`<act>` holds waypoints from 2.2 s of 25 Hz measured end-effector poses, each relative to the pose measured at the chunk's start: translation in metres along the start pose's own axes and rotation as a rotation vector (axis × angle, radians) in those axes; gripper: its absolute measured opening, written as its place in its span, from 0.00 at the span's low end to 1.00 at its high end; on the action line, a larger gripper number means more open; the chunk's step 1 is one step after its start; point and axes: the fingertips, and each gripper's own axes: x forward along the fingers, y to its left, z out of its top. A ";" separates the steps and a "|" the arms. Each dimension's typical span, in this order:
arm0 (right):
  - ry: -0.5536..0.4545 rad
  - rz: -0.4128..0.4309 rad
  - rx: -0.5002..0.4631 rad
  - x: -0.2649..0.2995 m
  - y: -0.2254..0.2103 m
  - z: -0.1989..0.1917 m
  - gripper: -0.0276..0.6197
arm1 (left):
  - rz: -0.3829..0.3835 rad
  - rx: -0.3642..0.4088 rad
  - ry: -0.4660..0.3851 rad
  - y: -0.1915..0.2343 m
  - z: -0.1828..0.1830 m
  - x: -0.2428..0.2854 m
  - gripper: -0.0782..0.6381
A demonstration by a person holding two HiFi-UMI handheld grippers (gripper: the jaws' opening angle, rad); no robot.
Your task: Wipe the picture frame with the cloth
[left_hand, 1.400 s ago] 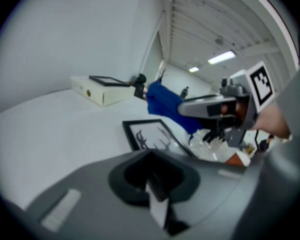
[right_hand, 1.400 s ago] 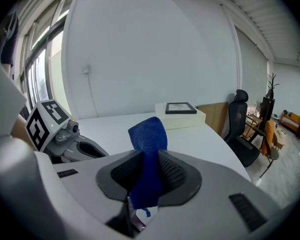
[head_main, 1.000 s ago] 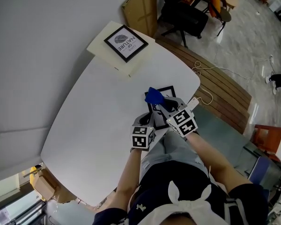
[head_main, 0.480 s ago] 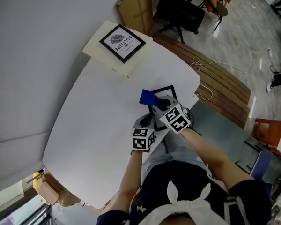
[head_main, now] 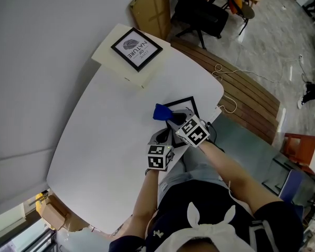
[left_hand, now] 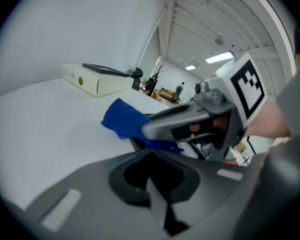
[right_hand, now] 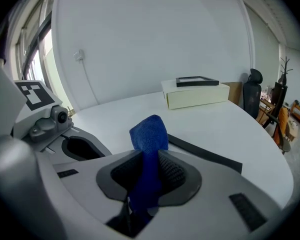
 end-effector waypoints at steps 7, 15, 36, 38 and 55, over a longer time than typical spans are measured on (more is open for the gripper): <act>0.004 -0.032 -0.045 -0.004 -0.002 0.000 0.18 | 0.021 0.025 0.000 -0.003 0.001 -0.001 0.11; 0.023 -0.068 -0.051 -0.006 -0.014 0.001 0.18 | 0.033 0.014 -0.009 -0.001 0.001 -0.002 0.11; 0.034 -0.167 0.019 -0.033 -0.051 -0.014 0.18 | 0.016 -0.024 -0.019 -0.001 0.001 -0.002 0.11; 0.033 -0.176 0.028 -0.036 -0.054 -0.016 0.18 | 0.017 -0.023 -0.020 -0.001 0.001 -0.002 0.11; 0.023 -0.231 0.083 -0.058 -0.076 -0.025 0.18 | 0.026 -0.006 -0.018 0.000 0.001 -0.001 0.11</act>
